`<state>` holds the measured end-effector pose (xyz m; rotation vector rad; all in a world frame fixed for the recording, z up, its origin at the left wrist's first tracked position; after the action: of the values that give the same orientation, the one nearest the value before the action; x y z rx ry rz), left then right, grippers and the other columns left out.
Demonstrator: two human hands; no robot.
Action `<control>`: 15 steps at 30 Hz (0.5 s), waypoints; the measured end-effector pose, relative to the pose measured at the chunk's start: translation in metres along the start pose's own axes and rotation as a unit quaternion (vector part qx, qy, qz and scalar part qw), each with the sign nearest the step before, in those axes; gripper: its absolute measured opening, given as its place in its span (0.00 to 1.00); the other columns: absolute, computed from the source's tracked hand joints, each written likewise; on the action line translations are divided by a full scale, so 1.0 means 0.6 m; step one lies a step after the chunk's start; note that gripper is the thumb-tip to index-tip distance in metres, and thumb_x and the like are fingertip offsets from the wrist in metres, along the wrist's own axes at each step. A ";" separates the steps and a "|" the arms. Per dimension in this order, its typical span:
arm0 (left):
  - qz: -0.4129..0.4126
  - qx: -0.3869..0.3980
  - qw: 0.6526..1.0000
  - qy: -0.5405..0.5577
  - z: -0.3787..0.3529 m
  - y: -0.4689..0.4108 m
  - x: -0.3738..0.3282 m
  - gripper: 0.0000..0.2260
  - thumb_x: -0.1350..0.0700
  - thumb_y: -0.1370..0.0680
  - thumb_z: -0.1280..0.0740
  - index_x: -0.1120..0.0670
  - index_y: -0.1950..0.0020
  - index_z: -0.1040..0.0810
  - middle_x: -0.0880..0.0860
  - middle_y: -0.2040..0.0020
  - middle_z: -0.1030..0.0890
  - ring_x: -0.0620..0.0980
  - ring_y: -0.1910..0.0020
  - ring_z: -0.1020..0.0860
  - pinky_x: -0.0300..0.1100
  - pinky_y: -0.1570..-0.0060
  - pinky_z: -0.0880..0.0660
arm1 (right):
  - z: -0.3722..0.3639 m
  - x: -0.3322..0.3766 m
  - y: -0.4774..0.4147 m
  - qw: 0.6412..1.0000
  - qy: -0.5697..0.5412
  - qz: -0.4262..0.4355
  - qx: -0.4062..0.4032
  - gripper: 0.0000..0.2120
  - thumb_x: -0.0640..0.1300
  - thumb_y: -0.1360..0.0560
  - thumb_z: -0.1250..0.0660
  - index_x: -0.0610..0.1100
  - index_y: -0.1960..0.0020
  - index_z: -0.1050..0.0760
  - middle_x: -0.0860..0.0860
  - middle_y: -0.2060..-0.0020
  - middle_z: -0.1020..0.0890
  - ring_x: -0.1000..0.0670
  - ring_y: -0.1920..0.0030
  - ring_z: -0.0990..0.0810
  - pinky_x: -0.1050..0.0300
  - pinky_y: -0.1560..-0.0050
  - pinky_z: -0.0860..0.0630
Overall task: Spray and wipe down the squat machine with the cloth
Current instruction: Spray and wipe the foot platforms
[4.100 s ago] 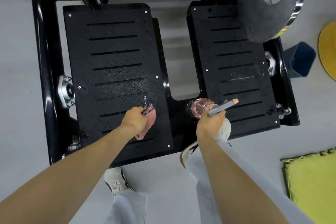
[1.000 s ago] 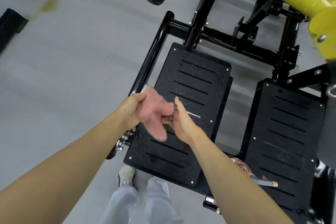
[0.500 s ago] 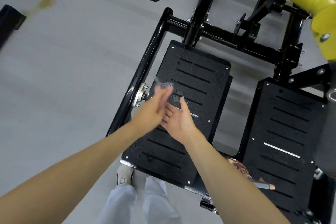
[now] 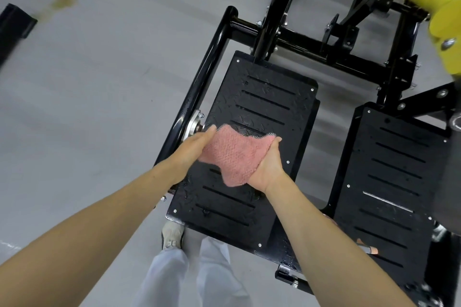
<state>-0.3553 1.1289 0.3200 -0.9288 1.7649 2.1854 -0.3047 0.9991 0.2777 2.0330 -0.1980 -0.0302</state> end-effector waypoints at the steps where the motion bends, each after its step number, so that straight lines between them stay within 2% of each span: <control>1: 0.020 0.031 0.999 -0.011 -0.006 0.001 0.007 0.33 0.32 0.28 0.38 0.51 0.30 0.29 0.46 0.35 0.27 0.47 0.36 0.30 0.52 0.30 0.40 | 0.001 -0.004 -0.001 1.000 0.004 -0.008 -0.003 0.52 0.79 0.34 0.60 0.41 0.35 0.26 0.38 0.42 0.21 0.36 0.40 0.24 0.37 0.40 0.28; 2: 0.026 0.045 0.998 -0.021 -0.009 0.002 0.012 0.32 0.34 0.30 0.34 0.52 0.33 0.26 0.46 0.38 0.26 0.49 0.36 0.29 0.53 0.32 0.37 | 0.002 -0.007 -0.003 1.000 0.013 -0.016 -0.002 0.53 0.80 0.35 0.61 0.41 0.35 0.27 0.37 0.41 0.21 0.36 0.39 0.24 0.36 0.39 0.29; 3: 0.027 0.040 0.998 -0.029 -0.009 0.001 0.015 0.26 0.39 0.28 0.31 0.54 0.36 0.24 0.46 0.42 0.24 0.50 0.38 0.27 0.50 0.35 0.34 | 0.000 -0.012 -0.002 0.999 0.023 -0.028 0.005 0.54 0.81 0.36 0.60 0.40 0.34 0.28 0.37 0.40 0.22 0.36 0.38 0.25 0.35 0.38 0.30; 5: 0.018 -0.001 0.999 -0.051 -0.003 -0.003 0.017 0.16 0.49 0.24 0.31 0.58 0.43 0.21 0.46 0.50 0.23 0.46 0.48 0.24 0.42 0.45 0.30 | -0.014 -0.021 0.005 0.998 0.048 -0.046 0.019 0.55 0.80 0.36 0.58 0.37 0.35 0.29 0.35 0.41 0.22 0.35 0.38 0.26 0.35 0.41 0.29; 7: 0.013 -0.044 0.999 -0.028 -0.003 -0.007 0.020 0.10 0.55 0.23 0.32 0.61 0.47 0.20 0.49 0.55 0.22 0.43 0.59 0.24 0.33 0.60 0.26 | -0.028 -0.031 0.002 0.996 0.070 -0.055 0.022 0.49 0.77 0.32 0.51 0.35 0.38 0.28 0.35 0.44 0.21 0.36 0.44 0.22 0.37 0.47 0.26; 8: 0.013 -0.066 0.998 0.003 -0.001 -0.008 0.024 0.08 0.57 0.22 0.32 0.61 0.48 0.20 0.51 0.56 0.20 0.43 0.61 0.23 0.32 0.66 0.25 | -0.027 -0.032 -0.003 0.995 0.088 -0.050 0.002 0.43 0.74 0.30 0.45 0.36 0.38 0.28 0.36 0.45 0.21 0.37 0.46 0.21 0.38 0.49 0.24; 10: 0.027 -0.108 0.991 0.081 0.010 -0.009 0.031 0.07 0.60 0.22 0.33 0.60 0.46 0.20 0.54 0.54 0.19 0.45 0.62 0.21 0.35 0.68 0.24 | 0.002 -0.014 -0.016 0.984 0.157 -0.004 -0.082 0.29 0.61 0.28 0.32 0.40 0.38 0.27 0.39 0.46 0.20 0.40 0.49 0.19 0.42 0.49 0.21; 12: 0.032 -0.119 0.986 0.116 0.017 -0.011 0.033 0.09 0.61 0.22 0.33 0.59 0.43 0.21 0.53 0.54 0.19 0.45 0.61 0.21 0.34 0.69 0.25 | 0.026 0.018 -0.018 0.955 0.254 0.057 -0.139 0.19 0.45 0.25 0.30 0.41 0.37 0.27 0.42 0.44 0.20 0.43 0.47 0.19 0.46 0.48 0.20; 13: 0.029 -0.111 0.987 0.114 0.018 -0.012 0.031 0.10 0.61 0.22 0.33 0.59 0.41 0.22 0.52 0.54 0.19 0.45 0.60 0.21 0.34 0.68 0.25 | 0.030 0.029 -0.017 0.944 0.289 0.078 -0.141 0.20 0.38 0.24 0.32 0.41 0.34 0.29 0.43 0.41 0.21 0.44 0.45 0.20 0.47 0.47 0.21; 15: 0.026 -0.093 0.991 0.089 0.020 -0.019 0.028 0.12 0.61 0.23 0.32 0.60 0.40 0.24 0.54 0.49 0.20 0.48 0.55 0.20 0.39 0.61 0.22 | 0.039 0.047 -0.012 0.929 0.326 0.108 -0.138 0.31 0.30 0.26 0.34 0.48 0.28 0.36 0.46 0.41 0.23 0.44 0.42 0.22 0.44 0.42 0.23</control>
<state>-0.3671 1.1393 0.3025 -1.1667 1.6968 2.4002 -0.2785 0.9774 0.2625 1.6290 0.0084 0.7106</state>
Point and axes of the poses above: each hand's wrist, its own y-axis away from the middle knuckle, its own z-axis out of the back of the hand, x = y × z, the point moved 10 cm from there along -y, towards the middle knuckle
